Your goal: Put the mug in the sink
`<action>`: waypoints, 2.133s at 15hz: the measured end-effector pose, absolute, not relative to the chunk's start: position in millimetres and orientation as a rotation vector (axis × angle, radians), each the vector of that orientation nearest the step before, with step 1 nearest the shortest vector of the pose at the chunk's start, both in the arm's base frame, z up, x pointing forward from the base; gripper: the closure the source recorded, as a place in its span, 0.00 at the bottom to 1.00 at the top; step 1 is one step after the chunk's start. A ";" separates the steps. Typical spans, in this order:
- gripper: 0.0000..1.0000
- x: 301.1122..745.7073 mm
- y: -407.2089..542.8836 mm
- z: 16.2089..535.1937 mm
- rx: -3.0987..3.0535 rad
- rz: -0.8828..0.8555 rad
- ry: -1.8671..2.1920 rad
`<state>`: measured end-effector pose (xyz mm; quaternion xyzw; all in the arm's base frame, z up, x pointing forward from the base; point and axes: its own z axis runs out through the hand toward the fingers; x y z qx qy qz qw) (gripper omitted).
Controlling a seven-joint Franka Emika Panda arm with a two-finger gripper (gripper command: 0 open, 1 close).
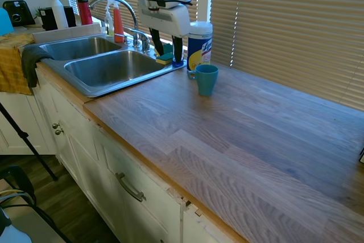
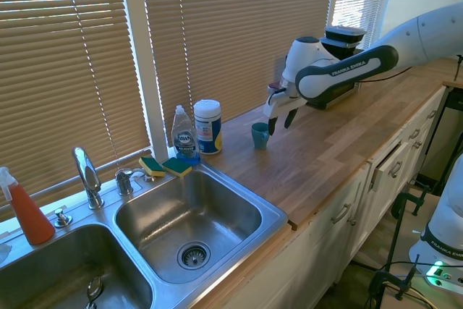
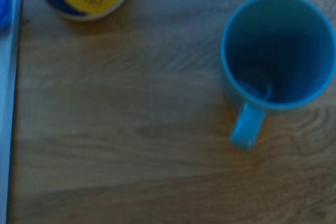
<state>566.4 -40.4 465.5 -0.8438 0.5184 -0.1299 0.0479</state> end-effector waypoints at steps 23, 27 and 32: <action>1.00 695.9 -60.7 356.3 -2.555 -0.201 1.781; 1.00 696.6 -59.1 355.3 -2.554 -0.198 1.780; 1.00 696.2 -64.5 355.6 -2.534 -0.191 1.796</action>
